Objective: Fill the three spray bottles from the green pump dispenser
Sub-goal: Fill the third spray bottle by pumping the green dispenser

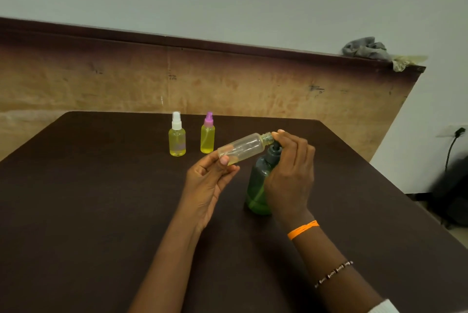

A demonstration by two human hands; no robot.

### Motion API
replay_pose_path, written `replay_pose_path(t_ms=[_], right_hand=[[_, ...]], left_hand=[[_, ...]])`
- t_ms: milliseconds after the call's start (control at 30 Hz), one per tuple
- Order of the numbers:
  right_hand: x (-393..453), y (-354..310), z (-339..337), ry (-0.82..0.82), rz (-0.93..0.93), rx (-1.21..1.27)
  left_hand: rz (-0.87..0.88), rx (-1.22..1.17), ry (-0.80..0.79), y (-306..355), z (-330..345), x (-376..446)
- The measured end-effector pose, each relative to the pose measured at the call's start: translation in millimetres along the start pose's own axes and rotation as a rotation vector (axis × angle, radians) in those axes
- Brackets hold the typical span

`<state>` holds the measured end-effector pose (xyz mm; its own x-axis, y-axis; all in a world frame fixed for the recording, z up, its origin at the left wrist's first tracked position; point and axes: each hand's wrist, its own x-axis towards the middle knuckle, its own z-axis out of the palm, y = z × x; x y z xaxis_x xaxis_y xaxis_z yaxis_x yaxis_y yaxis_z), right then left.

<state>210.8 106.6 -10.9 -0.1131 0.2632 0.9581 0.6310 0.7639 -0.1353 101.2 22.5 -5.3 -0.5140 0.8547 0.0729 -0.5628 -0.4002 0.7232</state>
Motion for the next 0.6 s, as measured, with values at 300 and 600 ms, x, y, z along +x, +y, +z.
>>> replay_pose_path(t_ms=[300, 600], right_hand=[[22.8, -2.5, -19.9, -0.106, 0.007, 0.045], [23.4, -3.6, -25.5, -0.131, 0.022, 0.056]], left_hand=[[-0.004, 0.015, -0.022, 0.3, 3.6, -2.6], [-0.004, 0.021, -0.015, 1.8, 3.1, -4.1]])
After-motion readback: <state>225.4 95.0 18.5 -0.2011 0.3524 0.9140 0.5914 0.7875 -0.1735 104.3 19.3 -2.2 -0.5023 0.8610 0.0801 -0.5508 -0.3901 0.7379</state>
